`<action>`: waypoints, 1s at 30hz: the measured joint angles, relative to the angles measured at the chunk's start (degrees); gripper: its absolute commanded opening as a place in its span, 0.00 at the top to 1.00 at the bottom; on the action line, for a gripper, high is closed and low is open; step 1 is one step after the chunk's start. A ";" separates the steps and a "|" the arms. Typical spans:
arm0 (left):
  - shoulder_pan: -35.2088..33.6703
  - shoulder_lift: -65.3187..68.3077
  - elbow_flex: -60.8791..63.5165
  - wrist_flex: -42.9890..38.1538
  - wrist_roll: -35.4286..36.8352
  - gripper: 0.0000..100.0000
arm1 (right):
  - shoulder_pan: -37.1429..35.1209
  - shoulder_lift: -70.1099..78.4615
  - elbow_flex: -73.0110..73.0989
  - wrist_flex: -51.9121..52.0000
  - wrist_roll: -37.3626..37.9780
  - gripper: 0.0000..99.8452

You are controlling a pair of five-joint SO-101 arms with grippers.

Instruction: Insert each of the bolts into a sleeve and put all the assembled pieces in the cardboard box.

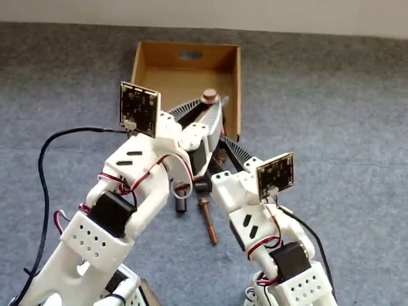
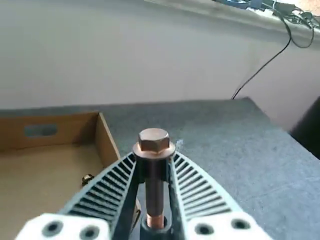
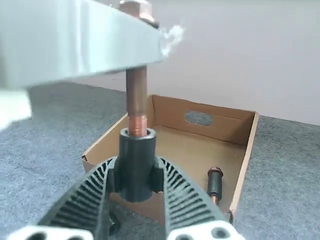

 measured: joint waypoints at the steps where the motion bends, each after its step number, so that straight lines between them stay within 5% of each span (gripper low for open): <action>1: 0.09 0.00 -0.26 1.05 0.00 0.99 | 0.00 -0.09 0.00 0.00 0.00 0.99; 10: 0.09 0.00 -0.44 2.90 0.00 0.99 | 0.00 -0.09 0.00 0.00 0.00 0.99; 19: 0.09 0.09 -6.33 15.65 0.00 0.99 | -0.18 -0.09 0.00 0.00 0.00 0.99; 30: 0.09 0.09 -6.68 16.97 0.00 0.99 | -0.18 -0.09 0.00 0.00 0.00 0.99</action>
